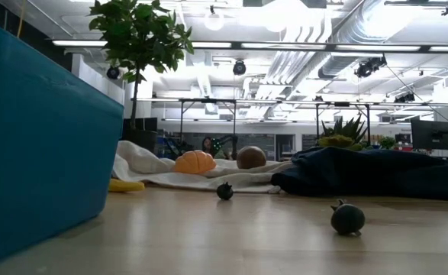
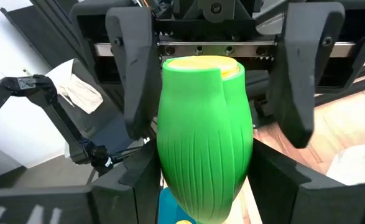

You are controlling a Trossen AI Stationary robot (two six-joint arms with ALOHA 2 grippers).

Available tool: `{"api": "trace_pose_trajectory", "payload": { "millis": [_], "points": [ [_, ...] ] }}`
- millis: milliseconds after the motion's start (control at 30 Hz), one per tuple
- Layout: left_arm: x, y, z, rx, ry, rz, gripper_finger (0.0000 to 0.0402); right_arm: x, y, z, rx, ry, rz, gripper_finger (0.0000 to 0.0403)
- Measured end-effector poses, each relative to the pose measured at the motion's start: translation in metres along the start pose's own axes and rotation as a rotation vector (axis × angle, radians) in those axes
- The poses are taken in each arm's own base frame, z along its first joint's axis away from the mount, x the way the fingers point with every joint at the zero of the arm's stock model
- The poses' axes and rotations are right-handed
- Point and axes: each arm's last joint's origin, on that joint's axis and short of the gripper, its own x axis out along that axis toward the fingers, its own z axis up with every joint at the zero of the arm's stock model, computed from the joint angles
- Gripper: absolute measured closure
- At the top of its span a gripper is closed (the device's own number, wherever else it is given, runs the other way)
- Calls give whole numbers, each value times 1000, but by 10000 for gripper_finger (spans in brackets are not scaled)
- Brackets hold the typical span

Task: Pick and placing Produce into tupperware
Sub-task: Put the corn into the bin

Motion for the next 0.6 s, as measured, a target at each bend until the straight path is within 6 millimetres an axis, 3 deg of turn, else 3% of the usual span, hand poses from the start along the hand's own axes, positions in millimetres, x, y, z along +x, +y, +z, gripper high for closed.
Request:
{"api": "trace_pose_trajectory", "payload": {
  "millis": [367, 600],
  "points": [
    [0, 0, 0, 0, -1, -1, 209, 0, 0, 0, 0, 0, -2, 221],
    [0, 0, 0, 0, -1, -1, 212, 0, 0, 0, 4, 0, -2, 221]
  ]
}}
